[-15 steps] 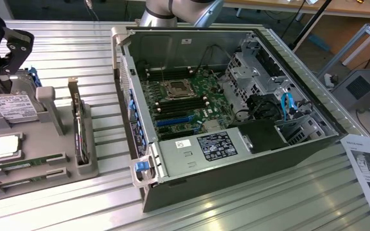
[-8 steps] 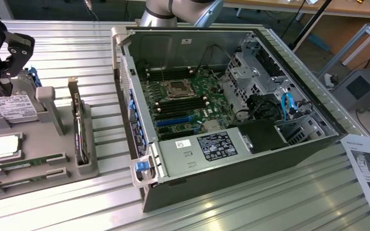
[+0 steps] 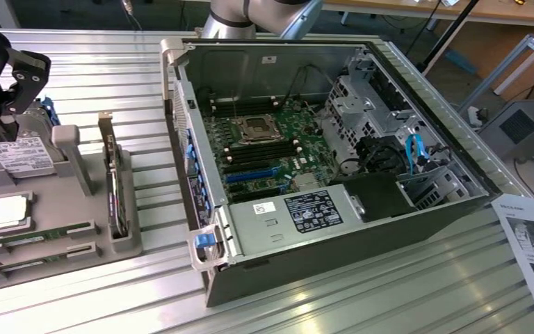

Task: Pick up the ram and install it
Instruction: 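Pick up the ram and move it above insertion slot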

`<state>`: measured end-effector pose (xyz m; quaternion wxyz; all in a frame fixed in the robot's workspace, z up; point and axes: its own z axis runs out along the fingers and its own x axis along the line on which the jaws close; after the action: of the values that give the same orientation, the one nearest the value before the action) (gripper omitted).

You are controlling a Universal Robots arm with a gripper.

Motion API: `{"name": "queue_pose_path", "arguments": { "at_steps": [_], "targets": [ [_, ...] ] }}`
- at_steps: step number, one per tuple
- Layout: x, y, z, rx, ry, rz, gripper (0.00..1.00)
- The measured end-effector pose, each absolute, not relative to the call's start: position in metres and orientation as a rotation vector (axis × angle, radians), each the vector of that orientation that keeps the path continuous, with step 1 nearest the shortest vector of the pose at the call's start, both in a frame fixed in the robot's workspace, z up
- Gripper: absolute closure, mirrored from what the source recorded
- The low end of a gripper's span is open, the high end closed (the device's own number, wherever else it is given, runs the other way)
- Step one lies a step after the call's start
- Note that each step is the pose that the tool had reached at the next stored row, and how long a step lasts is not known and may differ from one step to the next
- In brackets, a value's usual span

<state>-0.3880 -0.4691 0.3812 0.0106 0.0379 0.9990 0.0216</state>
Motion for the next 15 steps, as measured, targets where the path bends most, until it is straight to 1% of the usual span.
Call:
{"name": "queue_pose_path", "arguments": {
  "at_steps": [15],
  "targets": [
    [-0.3880, -0.4694, 0.3812, 0.046, 3.120, 0.068, 0.89]
  ]
}}
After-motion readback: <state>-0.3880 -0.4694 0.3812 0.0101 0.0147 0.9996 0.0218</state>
